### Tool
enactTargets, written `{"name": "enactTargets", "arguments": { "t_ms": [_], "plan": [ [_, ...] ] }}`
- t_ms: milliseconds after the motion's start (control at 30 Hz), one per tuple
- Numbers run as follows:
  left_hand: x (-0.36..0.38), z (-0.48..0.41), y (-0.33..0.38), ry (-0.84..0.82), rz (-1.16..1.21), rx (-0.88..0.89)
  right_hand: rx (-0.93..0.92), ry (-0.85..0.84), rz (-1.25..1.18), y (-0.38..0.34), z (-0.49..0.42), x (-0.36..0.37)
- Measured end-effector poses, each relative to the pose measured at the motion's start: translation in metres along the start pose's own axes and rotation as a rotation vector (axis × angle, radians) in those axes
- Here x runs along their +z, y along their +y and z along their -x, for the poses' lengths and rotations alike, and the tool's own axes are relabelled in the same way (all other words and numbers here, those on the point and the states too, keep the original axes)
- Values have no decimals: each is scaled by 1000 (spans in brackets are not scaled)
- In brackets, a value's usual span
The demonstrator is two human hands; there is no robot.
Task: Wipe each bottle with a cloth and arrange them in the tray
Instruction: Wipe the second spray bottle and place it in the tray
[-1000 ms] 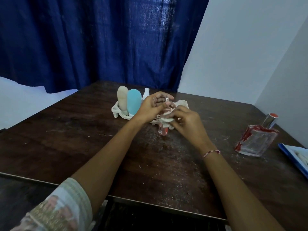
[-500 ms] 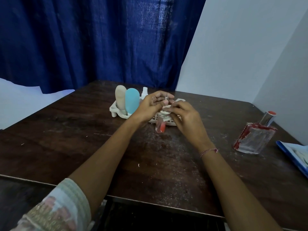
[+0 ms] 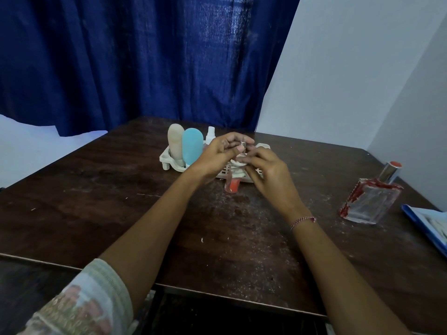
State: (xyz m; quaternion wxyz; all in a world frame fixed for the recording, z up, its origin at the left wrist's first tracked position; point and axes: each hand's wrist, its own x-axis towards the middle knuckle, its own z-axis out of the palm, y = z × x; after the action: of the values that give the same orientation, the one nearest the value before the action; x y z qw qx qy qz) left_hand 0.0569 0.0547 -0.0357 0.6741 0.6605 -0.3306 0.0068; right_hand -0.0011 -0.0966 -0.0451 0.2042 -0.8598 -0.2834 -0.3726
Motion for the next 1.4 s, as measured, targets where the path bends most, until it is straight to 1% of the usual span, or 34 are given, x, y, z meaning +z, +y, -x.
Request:
{"name": "enactTargets", "arguments": {
  "t_ms": [67, 200, 367, 567, 633, 700, 800, 967, 1067, 1200, 1233, 1267, 1333, 1400],
  "plan": [
    [0, 0, 1, -7, -1, -5, 7, 15, 15, 2, 0, -1],
    [0, 1, 1, -17, 19, -18, 38, 50, -31, 7, 1, -3],
    [0, 0, 0, -22, 32, -10, 107, 99, -24, 6, 1, -3],
    [-2, 1, 1, -4, 40, -13, 1, 18, 65, 2, 0, -2],
    [-2, 1, 1, -15, 63, -18, 1, -2, 63, 2, -1, -3],
    [-1, 1, 2, -19, 74, -23, 47, 22, 7, 5, -1, -3],
    [2, 1, 2, 11, 33, -38, 106, 72, -62, 10, 0, -5],
    [7, 1, 1, 23, -73, -10, 95, 106, -93, 6, 2, -3],
    [6, 1, -1, 14, -79, -3, 52, 0, -83, 1, 1, 3],
    [7, -1, -4, 48, -12, -29, 7, -304, -14, -2, 2, 13],
    [7, -2, -4, 49, 2, -35, -3, -342, 6, -2, 3, 14],
    [7, -2, -5, 47, 9, -34, -14, -344, 20, -3, 3, 14],
    [6, -2, -4, 33, 9, -28, -23, -240, 18, -6, 2, 10],
    [6, -1, -3, 27, 9, -39, 0, -52, 5, -6, 1, 5]
  ]
}}
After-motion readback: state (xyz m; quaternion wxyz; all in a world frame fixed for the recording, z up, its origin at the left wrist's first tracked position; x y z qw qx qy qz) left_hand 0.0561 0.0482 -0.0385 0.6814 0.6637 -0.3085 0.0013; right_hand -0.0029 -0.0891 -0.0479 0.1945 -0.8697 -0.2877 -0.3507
